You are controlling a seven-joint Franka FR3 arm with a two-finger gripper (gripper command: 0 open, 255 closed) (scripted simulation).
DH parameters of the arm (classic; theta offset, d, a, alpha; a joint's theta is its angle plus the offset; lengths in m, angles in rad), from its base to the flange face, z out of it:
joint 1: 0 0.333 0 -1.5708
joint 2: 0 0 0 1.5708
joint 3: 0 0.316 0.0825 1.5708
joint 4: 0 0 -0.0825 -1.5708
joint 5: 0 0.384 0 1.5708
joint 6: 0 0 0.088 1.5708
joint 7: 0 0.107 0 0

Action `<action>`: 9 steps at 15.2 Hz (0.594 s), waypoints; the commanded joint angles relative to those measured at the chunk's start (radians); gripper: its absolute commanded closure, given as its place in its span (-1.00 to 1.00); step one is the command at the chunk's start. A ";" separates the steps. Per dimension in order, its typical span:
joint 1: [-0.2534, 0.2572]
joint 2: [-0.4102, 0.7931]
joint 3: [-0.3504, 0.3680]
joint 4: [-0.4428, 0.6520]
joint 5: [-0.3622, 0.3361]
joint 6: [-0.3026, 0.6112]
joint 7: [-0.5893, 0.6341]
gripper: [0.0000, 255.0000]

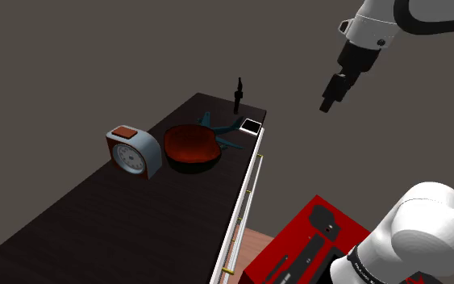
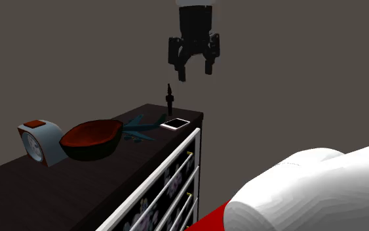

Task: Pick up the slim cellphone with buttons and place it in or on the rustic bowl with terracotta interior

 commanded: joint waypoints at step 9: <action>-0.016 0.023 0.195 -0.287 -0.217 0.389 0.140 -1.00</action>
